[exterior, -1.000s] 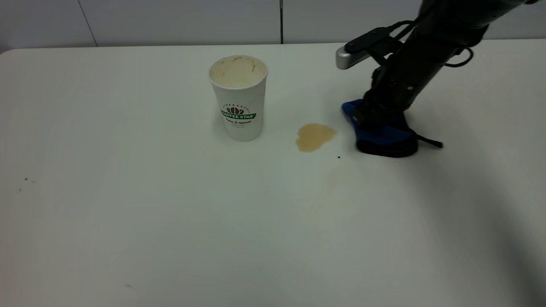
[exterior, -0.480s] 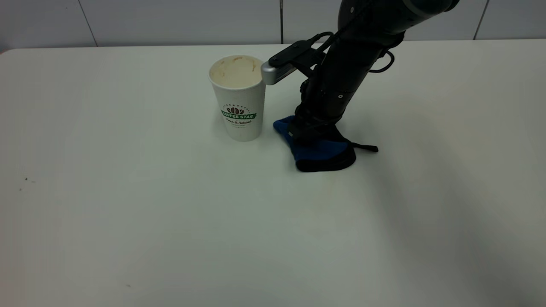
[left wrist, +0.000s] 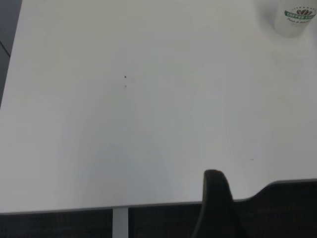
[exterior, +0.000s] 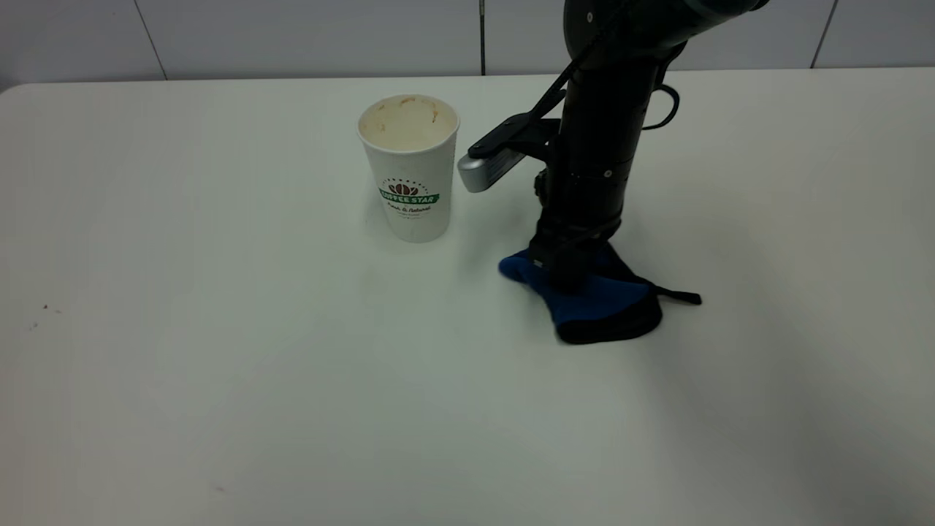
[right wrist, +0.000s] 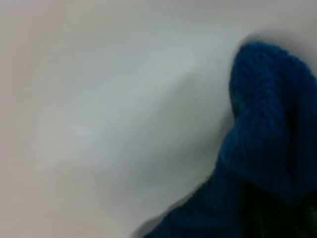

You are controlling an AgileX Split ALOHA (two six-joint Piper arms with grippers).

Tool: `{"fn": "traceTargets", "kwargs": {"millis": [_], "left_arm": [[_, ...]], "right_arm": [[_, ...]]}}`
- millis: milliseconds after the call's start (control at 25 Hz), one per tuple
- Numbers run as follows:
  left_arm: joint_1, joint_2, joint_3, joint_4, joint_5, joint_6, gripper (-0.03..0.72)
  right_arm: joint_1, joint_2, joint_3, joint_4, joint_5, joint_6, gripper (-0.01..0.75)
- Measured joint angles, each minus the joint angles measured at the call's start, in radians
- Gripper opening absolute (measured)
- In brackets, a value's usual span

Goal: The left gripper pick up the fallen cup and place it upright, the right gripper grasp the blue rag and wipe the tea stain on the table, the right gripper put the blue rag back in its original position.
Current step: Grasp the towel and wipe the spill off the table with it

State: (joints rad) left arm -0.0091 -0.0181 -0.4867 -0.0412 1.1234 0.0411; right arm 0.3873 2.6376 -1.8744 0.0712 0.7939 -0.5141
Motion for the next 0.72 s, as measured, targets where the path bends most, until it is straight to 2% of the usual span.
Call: {"fn": "traceTargets", "kwargs": {"millis": [160, 320, 520, 720], "left_arm": [[0.000, 0.000, 0.000, 0.000, 0.000, 0.000, 0.524], [0.000, 0.000, 0.000, 0.000, 0.000, 0.000, 0.524], [0.000, 0.000, 0.000, 0.000, 0.000, 0.000, 0.524], [0.000, 0.000, 0.000, 0.000, 0.000, 0.000, 0.524]], "right_arm": [[-0.023, -0.002, 0.000, -0.253, -0.122, 0.286, 0.074], [-0.099, 0.002, 0.000, -0.386, -0.178, 0.493, 0.074], [-0.245, 0.002, 0.000, -0.413, -0.109, 0.551, 0.074], [-0.330, 0.002, 0.000, -0.389, -0.011, 0.545, 0.079]]}}
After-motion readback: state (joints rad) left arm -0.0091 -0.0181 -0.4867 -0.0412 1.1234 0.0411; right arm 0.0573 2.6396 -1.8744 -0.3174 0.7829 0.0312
